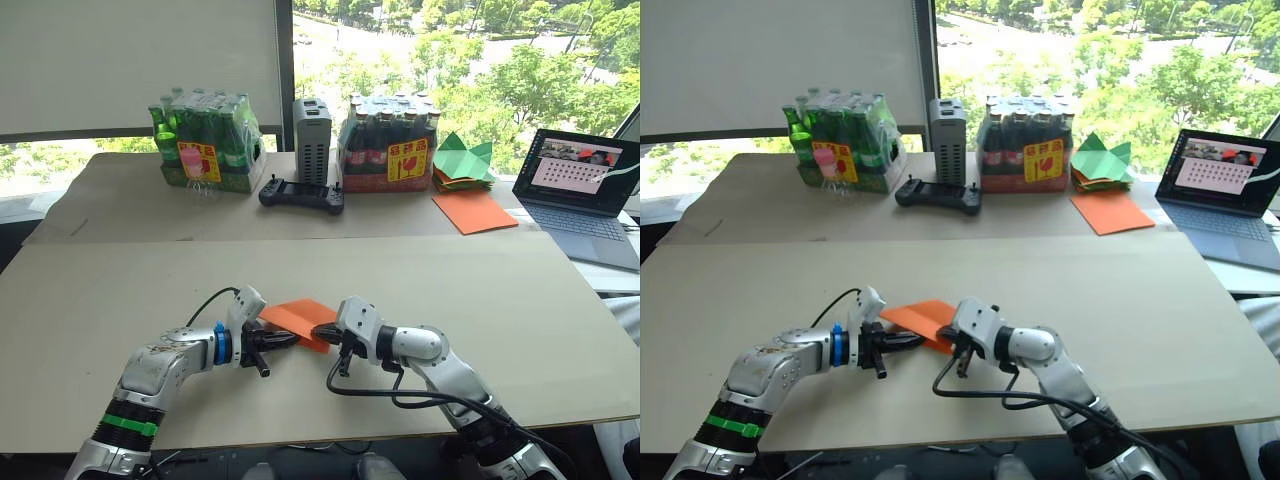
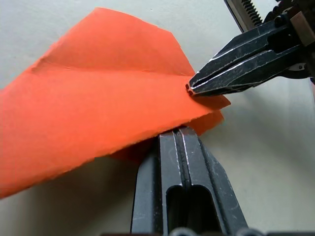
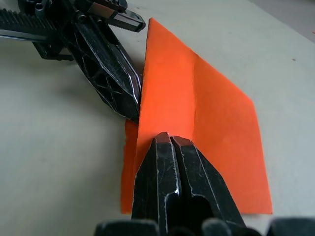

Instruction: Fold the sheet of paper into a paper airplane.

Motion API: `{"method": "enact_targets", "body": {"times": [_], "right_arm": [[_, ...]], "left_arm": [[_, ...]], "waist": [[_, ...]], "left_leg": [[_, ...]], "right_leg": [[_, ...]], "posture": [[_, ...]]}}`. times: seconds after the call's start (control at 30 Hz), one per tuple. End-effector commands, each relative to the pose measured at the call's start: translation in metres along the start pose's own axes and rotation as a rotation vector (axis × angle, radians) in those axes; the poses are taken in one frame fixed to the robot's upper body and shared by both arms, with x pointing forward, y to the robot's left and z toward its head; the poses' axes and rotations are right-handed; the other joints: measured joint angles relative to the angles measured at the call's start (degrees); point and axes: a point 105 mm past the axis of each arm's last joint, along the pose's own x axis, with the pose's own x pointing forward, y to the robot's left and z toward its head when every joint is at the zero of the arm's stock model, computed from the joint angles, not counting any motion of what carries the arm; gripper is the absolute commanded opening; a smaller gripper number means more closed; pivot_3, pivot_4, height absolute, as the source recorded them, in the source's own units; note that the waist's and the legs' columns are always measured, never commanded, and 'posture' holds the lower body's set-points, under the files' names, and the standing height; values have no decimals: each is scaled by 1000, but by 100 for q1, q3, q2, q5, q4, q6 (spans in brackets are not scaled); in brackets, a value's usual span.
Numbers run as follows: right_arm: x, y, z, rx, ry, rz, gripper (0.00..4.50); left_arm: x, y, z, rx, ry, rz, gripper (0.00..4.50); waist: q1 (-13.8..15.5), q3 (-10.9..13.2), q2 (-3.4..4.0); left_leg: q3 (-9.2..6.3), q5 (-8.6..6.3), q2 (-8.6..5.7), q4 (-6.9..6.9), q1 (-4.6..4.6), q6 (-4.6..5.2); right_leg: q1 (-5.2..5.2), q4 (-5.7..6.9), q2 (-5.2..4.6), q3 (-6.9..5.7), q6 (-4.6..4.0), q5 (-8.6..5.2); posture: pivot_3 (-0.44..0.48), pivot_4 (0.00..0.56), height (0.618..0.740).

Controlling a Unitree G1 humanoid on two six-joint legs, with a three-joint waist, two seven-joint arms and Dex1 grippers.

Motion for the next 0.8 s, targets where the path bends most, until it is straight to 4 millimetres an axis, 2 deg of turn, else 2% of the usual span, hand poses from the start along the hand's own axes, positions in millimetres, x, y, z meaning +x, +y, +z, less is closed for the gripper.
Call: {"method": "enact_targets", "body": {"times": [0.03,0.17,0.3,0.53,0.8], "right_arm": [[0,1,-4,-12,9,-2,25],[1,-6,-14,19,40,-38,25],[0,-3,-20,8,60,-18,25],[-1,2,-24,-4,68,-8,25],[0,2,-16,-14,46,-10,25]], "left_arm": [[-6,-1,1,7,-3,17,0],[-16,-7,6,7,-15,-5,0],[-30,-14,15,-23,-36,-45,0],[-37,2,39,-83,-129,6,0],[-16,19,16,-36,-37,67,0]], "waist": [[-2,0,0],[-6,0,0],[3,0,0],[10,0,0],[9,-1,0]], "left_leg": [[0,0,0,0,1,0],[1,0,0,0,1,0],[0,0,2,0,4,0],[0,0,1,1,9,0],[0,0,0,1,10,0]], "right_leg": [[0,0,0,0,0,0],[0,1,0,0,0,0],[3,1,2,0,0,0],[10,1,1,-1,0,0],[10,1,1,0,0,0]], "posture": [[0,150,740],[0,150,740],[0,150,740],[0,150,740],[0,150,740]]}}
